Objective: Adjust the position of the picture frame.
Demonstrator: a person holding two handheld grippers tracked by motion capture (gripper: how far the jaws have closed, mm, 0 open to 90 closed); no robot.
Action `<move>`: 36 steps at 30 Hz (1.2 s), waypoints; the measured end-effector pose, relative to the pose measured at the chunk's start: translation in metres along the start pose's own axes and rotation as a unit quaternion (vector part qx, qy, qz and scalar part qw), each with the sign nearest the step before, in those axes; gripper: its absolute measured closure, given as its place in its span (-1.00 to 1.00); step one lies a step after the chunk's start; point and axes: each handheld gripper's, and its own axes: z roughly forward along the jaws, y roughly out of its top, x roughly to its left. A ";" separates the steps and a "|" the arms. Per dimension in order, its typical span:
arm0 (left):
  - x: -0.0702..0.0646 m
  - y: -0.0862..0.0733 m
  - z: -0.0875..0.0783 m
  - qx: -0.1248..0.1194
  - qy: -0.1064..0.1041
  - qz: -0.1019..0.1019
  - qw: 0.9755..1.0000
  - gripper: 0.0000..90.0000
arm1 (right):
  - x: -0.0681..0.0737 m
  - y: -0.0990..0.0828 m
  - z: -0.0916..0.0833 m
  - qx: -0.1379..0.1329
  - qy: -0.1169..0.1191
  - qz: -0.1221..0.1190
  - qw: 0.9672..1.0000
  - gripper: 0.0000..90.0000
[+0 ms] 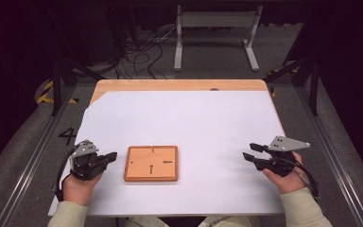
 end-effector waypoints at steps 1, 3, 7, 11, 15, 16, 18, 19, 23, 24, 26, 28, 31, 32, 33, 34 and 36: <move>0.001 0.000 0.003 0.003 0.002 0.000 1.000 1.00 | 0.000 0.000 0.000 0.000 0.000 0.001 1.000 0.18; 0.001 0.001 0.004 0.008 0.002 0.000 1.000 1.00 | -0.001 0.000 0.000 0.001 0.000 0.001 1.000 0.18; 0.004 0.000 0.011 0.022 0.005 -0.012 1.000 1.00 | -0.001 -0.001 0.001 0.005 0.000 0.002 1.000 0.18; 0.007 -0.001 0.019 0.036 -0.001 -0.017 0.999 1.00 | -0.002 -0.002 0.000 0.003 -0.002 0.004 1.000 0.20; 0.009 -0.002 0.028 0.051 -0.006 -0.025 0.998 1.00 | -0.002 -0.003 -0.001 0.004 -0.003 0.005 1.000 0.20; 0.008 -0.003 0.030 0.059 -0.008 -0.027 0.998 1.00 | -0.002 -0.003 -0.001 0.005 -0.003 0.006 1.000 0.19; 0.008 -0.003 0.034 0.069 -0.011 -0.025 0.997 1.00 | -0.002 -0.003 -0.001 0.004 -0.002 0.006 1.000 0.20; 0.007 -0.003 0.036 0.074 -0.009 -0.024 0.997 1.00 | -0.002 -0.004 -0.001 0.004 -0.002 0.007 1.000 0.19; 0.004 -0.003 0.045 0.094 -0.017 -0.016 0.995 1.00 | -0.002 -0.004 -0.001 0.006 -0.003 0.008 1.000 0.19; 0.004 -0.003 0.045 0.094 -0.017 -0.016 0.995 1.00 | -0.002 -0.004 -0.001 0.006 -0.003 0.008 1.000 0.19; 0.006 -0.004 0.046 0.093 -0.021 -0.026 0.995 1.00 | -0.002 -0.004 -0.002 0.005 -0.003 0.009 1.000 0.19; 0.009 -0.006 0.048 0.090 -0.033 -0.049 0.994 1.00 | -0.002 -0.004 -0.002 0.005 -0.002 0.009 1.000 0.19; 0.006 -0.005 0.050 0.091 -0.032 -0.040 0.995 1.00 | -0.002 -0.003 -0.001 0.005 -0.002 0.009 1.000 0.20; 0.006 -0.005 0.050 0.091 -0.032 -0.040 0.995 1.00 | -0.002 -0.003 -0.001 0.005 -0.002 0.009 1.000 0.20; 0.001 -0.002 0.053 0.091 -0.041 -0.037 0.994 1.00 | -0.002 -0.003 -0.001 0.006 -0.003 0.008 1.000 0.19; 0.001 -0.002 0.053 0.091 -0.041 -0.037 0.994 1.00 | -0.002 -0.003 -0.001 0.006 -0.003 0.008 1.000 0.19; -0.010 0.001 0.060 0.091 -0.050 -0.027 0.994 1.00 | -0.001 -0.002 0.000 0.007 -0.002 0.007 1.000 0.19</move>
